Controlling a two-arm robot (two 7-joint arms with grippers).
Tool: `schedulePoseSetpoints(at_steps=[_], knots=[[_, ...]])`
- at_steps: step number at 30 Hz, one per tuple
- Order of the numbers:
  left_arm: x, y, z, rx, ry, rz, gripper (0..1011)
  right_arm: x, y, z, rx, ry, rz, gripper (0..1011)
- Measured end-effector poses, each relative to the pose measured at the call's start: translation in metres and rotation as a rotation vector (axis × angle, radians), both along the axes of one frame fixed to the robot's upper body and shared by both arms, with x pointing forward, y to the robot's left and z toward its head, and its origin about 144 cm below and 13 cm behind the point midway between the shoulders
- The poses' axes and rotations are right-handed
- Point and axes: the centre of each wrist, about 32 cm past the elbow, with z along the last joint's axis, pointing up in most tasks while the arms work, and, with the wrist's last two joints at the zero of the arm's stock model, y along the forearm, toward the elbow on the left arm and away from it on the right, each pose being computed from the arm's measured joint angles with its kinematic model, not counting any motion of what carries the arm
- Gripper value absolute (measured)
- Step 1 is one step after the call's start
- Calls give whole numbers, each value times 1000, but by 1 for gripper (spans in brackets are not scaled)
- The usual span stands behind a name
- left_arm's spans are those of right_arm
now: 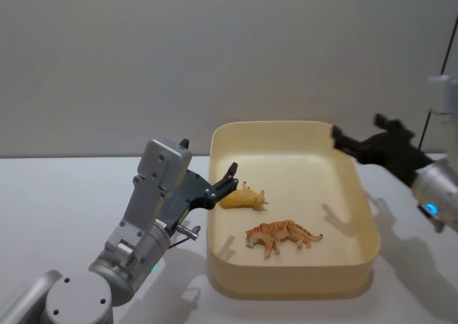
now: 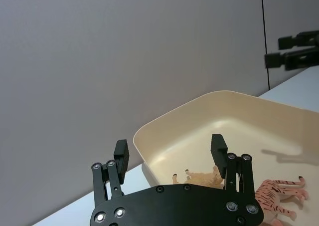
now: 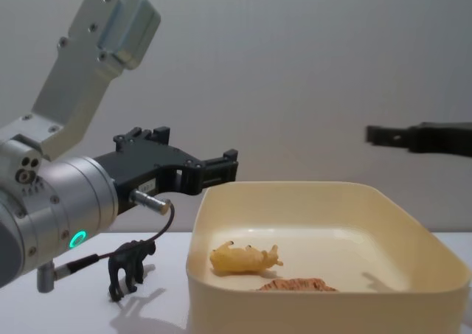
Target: Pick up the toy alternately with two hands and place it into the central storage box.
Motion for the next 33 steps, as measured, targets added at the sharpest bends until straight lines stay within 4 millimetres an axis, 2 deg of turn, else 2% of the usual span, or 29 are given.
schedulePoseSetpoints(at_steps=[5,14,25,33], knots=[[0,0,0,0,0,0,1001,-13,-15,4,16,-30,-54,1001],[-2,0,1,-1,12,4,1001,-26,-28,9,29,-61,-105,1001],[-6,-1,8,-8,106,76,1001,-33,-34,12,35,-77,-130,1001],[5,2,11,2,179,124,1001,-35,-37,13,37,-83,-139,1001]])
